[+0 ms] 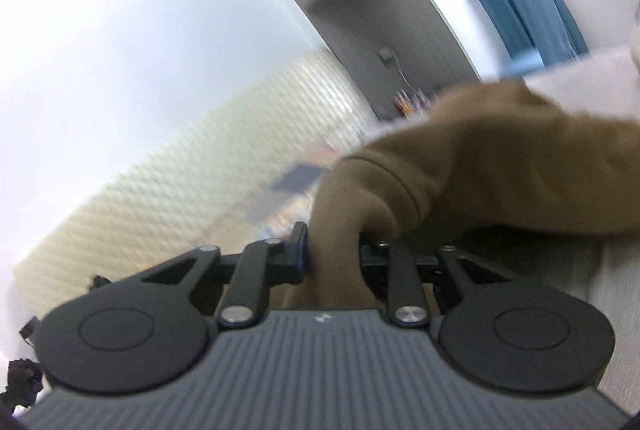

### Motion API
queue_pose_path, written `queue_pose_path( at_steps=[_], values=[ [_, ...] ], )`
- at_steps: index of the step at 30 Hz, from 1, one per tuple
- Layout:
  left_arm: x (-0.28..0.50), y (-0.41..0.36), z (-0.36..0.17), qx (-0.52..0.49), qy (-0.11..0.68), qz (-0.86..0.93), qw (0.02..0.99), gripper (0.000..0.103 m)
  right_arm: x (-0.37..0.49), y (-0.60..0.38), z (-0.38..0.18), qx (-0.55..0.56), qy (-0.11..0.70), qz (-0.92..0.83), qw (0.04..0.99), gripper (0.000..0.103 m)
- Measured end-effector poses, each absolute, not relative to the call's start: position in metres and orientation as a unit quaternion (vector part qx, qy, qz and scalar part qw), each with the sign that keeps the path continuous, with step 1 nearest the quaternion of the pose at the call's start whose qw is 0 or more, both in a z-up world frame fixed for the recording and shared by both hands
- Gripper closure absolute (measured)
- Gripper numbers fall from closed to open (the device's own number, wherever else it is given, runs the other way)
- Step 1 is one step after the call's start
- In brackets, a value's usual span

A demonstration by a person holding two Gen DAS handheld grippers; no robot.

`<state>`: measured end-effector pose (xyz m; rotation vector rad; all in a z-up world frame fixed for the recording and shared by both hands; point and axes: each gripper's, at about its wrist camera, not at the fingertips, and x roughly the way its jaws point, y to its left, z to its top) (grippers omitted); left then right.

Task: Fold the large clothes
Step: 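Lift the hoodie high with both grippers, shaking it out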

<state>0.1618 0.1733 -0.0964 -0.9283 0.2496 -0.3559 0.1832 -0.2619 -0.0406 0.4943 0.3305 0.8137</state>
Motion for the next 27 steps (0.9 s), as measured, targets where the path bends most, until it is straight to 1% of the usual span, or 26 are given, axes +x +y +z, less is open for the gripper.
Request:
queue_pose_path(
  at_steps=[3, 7, 11, 12, 20, 27],
  values=[
    [0.147, 0.162, -0.071, -0.436, 0.097, -0.189, 0.875, 0.089, 0.169, -0.27, -0.013, 0.228, 0.132, 0.383, 0.885, 0.081],
    [0.128, 0.149, -0.024, -0.42, 0.064, -0.208, 0.881, 0.089, 0.156, -0.287, 0.028, 0.22, 0.102, 0.386, 0.89, 0.081],
    [0.117, 0.14, 0.041, -0.392, 0.038, -0.216, 0.893, 0.089, 0.148, -0.293, 0.085, 0.203, 0.066, 0.391, 0.895, 0.081],
    [0.116, 0.139, 0.057, -0.387, 0.033, -0.218, 0.895, 0.089, 0.146, -0.298, 0.09, 0.201, 0.058, 0.393, 0.896, 0.081],
    [0.105, 0.13, 0.202, -0.335, -0.026, -0.232, 0.913, 0.089, 0.141, -0.31, 0.193, 0.208, -0.007, 0.397, 0.894, 0.081],
    [0.08, 0.122, 0.317, -0.298, -0.086, -0.25, 0.917, 0.089, 0.128, -0.321, 0.267, 0.205, -0.06, 0.41, 0.887, 0.081]
  ],
)
